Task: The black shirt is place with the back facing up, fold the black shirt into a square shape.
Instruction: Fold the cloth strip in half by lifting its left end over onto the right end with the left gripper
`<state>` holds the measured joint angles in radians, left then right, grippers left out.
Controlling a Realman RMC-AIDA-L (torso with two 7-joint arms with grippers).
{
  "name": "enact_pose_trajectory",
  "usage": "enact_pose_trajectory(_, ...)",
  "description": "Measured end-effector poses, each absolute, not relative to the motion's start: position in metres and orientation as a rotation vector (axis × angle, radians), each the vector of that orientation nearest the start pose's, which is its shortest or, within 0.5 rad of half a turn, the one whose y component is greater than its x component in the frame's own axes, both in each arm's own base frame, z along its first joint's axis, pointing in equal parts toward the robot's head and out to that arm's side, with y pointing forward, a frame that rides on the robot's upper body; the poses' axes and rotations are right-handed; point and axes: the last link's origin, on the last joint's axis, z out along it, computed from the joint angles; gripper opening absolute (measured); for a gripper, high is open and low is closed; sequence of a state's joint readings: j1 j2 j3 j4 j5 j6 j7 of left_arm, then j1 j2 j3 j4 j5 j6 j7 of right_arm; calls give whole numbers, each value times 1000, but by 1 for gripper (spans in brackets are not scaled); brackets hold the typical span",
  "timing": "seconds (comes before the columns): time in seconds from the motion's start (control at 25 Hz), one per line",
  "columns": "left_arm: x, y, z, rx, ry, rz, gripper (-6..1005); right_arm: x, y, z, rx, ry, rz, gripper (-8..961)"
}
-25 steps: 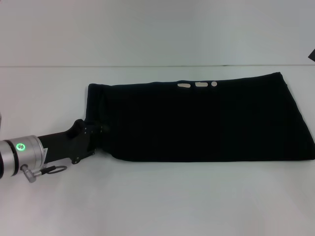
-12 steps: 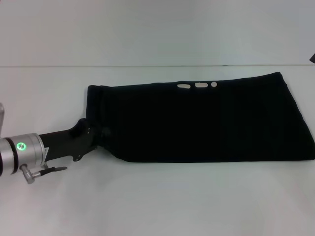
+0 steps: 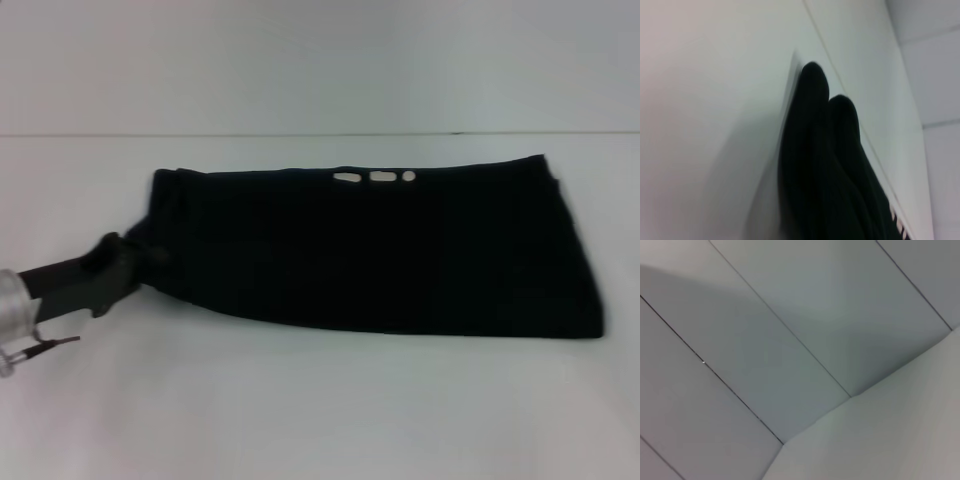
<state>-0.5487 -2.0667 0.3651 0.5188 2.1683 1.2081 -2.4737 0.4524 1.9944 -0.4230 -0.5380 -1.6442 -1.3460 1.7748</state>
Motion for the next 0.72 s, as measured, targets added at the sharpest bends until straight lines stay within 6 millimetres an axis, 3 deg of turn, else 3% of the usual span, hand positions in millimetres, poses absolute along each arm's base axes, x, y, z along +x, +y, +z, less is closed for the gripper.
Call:
enact_pose_trajectory(0.52, -379, 331, 53, 1783, 2838, 1384, 121, 336, 357, 96, -1781, 1278, 1141, 789)
enact_pose_trajectory(0.72, -363, 339, 60, 1841, 2736, 1388, 120, 337, 357, 96, -1778, 1279, 1141, 788)
